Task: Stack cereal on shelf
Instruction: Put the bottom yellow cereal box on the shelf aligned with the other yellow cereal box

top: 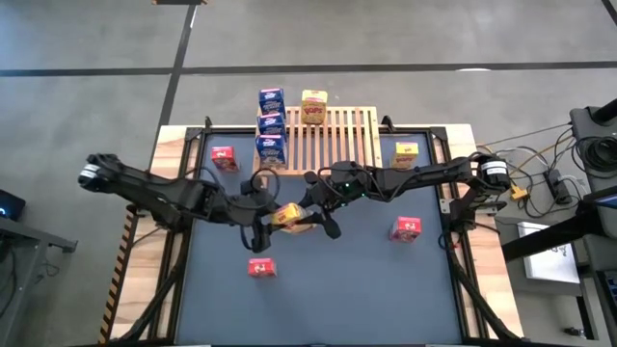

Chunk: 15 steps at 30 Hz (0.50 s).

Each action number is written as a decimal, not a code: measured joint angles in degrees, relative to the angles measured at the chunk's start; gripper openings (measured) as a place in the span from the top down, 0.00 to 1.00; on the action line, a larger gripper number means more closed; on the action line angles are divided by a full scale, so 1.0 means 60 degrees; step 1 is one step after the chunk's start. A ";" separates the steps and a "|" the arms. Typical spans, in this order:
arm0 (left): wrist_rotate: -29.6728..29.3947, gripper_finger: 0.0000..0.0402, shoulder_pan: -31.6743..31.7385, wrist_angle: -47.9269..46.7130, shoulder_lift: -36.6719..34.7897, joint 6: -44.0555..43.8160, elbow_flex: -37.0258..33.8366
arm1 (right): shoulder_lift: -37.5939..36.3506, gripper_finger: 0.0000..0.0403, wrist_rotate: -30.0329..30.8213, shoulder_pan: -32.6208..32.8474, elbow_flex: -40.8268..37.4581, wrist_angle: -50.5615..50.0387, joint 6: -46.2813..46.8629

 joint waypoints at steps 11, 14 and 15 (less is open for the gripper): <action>-0.1232 0.31 -0.0542 -0.0364 -0.1987 0.0212 -0.0227 | -0.0340 0.62 0.0014 -0.0615 -0.0011 0.0397 0.0035; -0.1912 0.31 -0.0870 0.0129 -0.2487 0.0332 -0.0720 | -0.0711 0.62 0.0011 -0.0998 -0.0089 0.0394 -0.0149; -0.2075 0.31 -0.0948 0.0395 -0.2668 0.0395 -0.0968 | -0.0884 0.62 0.0036 -0.1152 -0.0167 0.0391 -0.0261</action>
